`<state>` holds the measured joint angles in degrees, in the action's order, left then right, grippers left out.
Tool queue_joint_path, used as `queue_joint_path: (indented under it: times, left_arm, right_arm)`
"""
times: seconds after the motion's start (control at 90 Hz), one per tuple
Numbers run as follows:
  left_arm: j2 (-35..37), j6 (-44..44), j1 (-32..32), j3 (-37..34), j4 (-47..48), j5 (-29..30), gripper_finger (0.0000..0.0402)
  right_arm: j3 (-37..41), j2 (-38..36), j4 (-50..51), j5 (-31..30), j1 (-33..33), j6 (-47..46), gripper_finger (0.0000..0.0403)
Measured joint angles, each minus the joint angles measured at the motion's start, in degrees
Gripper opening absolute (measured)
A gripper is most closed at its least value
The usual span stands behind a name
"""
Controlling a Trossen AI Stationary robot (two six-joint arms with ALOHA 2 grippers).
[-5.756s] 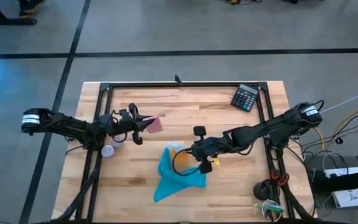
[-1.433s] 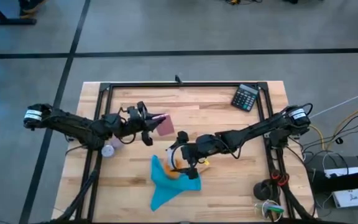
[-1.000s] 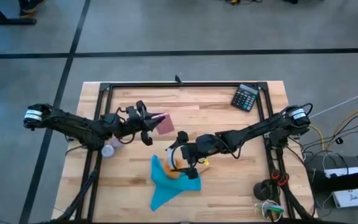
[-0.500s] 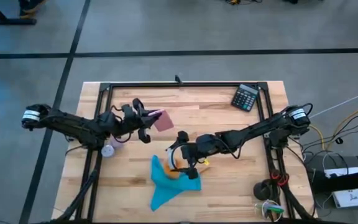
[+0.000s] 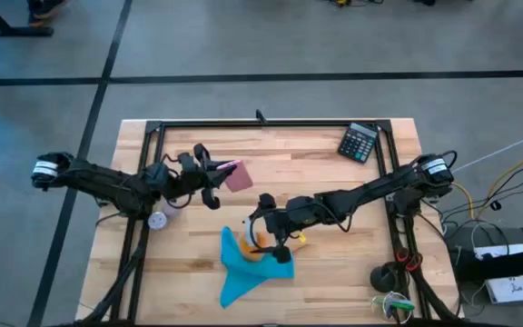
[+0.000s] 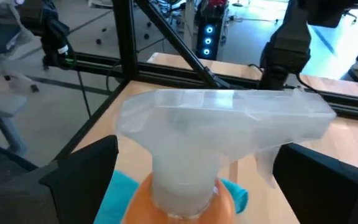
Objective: Apply microfiber cloth
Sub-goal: Spray the front of the pink cellphone using yellow spray bottle
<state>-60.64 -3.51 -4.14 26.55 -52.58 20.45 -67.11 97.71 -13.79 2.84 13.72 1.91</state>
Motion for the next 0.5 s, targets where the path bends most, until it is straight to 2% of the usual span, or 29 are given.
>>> queue_joint_path:
  times: [0.5]
  left_arm:
    - [-0.07,0.0,0.0,0.0,0.1,-0.07,0.0017]
  right_arm:
    - [0.02,0.0,0.23,0.16,-0.02,-1.03,0.0386]
